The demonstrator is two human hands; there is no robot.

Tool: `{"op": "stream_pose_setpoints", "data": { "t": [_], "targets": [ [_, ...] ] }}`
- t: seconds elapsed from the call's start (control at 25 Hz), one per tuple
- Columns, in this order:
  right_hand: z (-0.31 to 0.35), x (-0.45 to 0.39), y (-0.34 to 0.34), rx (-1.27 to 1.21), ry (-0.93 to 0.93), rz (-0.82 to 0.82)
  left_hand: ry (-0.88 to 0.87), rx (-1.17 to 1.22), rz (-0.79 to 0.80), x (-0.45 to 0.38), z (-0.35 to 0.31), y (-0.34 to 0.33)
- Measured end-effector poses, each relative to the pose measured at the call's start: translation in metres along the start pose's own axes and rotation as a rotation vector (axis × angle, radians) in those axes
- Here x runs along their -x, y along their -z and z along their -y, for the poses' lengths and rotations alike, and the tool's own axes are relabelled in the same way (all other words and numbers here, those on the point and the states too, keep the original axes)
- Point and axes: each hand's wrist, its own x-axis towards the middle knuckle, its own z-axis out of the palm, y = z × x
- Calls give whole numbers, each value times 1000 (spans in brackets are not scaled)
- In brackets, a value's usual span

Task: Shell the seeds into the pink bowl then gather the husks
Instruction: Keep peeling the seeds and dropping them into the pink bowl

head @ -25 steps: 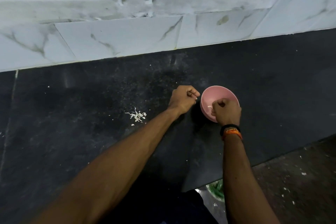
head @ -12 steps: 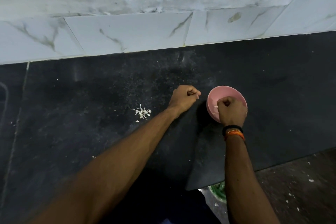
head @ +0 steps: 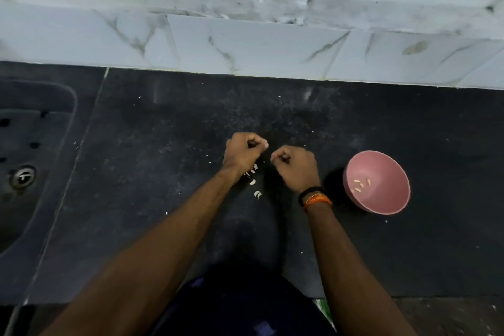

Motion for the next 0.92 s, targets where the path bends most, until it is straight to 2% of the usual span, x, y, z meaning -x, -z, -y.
{"op": "stream_pose_setpoints", "data": {
  "t": [0.2, 0.48, 0.72, 0.92],
  "targets": [
    [9, -4, -19, 92, 34, 288, 44, -14, -13, 8, 27, 25],
    [7, -3, -27, 146, 71, 392, -16, -19, 14, 19, 47, 17],
    [4, -3, -41, 178, 116, 358, -42, 69, 17, 25, 56, 19],
    [1, -4, -48, -103, 39, 221, -22, 186, 8, 26, 67, 20]
  ]
}}
